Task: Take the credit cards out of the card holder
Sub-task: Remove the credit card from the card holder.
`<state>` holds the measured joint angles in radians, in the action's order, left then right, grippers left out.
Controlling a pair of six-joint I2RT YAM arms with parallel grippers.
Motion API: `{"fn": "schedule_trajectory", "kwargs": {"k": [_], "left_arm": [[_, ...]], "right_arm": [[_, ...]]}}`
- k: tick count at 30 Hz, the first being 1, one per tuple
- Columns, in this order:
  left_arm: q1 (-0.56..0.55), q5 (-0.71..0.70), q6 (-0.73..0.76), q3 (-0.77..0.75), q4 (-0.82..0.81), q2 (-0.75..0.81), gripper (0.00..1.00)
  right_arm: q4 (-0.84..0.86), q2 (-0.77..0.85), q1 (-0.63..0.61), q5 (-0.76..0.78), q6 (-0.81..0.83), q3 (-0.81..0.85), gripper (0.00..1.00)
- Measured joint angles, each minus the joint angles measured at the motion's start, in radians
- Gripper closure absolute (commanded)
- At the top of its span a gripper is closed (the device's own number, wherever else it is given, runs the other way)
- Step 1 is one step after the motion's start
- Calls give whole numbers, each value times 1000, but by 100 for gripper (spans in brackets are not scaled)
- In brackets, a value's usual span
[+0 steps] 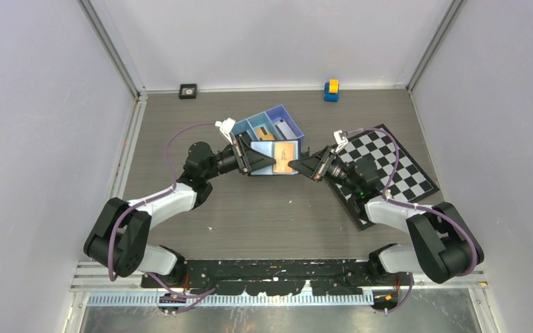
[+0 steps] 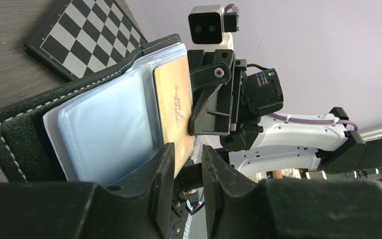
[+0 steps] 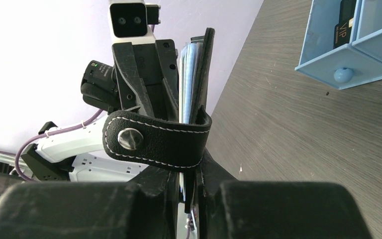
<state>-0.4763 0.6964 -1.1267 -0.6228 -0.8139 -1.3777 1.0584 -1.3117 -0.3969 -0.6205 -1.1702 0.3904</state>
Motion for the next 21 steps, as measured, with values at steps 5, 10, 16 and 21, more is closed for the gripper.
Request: {"fn": "schedule_trajectory", "kwargs": {"k": [5,10,16,21], "left_arm": [[0,19,-27,-3,-28,-31,74],[1,11,-14,-3,-3,-22,68],[3,-40,43,-3,108,25,68],[3,-54,58,-3,136,24,70]], "right_arm": [[32,-27,0,-15,-19,0,100],[28,-30,0,-16,-16,0,99],[-14,-8,0,-14,6,0,100],[-21,-6,-2,-14,10,0,100]]}}
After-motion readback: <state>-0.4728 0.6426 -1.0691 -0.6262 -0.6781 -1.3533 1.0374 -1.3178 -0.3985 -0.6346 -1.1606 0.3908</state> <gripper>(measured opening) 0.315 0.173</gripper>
